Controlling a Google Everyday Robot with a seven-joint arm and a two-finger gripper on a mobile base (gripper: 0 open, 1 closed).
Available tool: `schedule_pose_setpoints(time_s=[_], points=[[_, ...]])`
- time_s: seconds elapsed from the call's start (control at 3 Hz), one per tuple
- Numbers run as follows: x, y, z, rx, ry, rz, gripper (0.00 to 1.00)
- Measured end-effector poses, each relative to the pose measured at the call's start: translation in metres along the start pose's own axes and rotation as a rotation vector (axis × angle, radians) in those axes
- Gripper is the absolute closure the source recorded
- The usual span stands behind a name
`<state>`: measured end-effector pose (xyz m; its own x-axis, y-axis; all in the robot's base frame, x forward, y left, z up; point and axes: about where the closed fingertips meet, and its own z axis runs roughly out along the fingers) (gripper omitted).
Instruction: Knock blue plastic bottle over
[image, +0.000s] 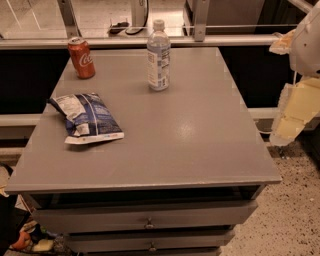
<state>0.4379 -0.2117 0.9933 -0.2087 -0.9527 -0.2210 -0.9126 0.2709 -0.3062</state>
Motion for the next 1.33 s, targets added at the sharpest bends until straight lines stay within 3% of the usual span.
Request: schedule_pose_setpoints(time_s=[0.33,0.67,1.0,1.33], points=[[0.000,0.000,0.000,0.000,0.000,0.000,0.00],[-0.001,-0.009,0.005,0.017,-0.054,0.018,0.00],[-0.016,-0.054,0.040,0.056,-0.281,0.096,0.00],[-0.051,-0.106,0.070,0.104,-0.554,0.186,0.00]])
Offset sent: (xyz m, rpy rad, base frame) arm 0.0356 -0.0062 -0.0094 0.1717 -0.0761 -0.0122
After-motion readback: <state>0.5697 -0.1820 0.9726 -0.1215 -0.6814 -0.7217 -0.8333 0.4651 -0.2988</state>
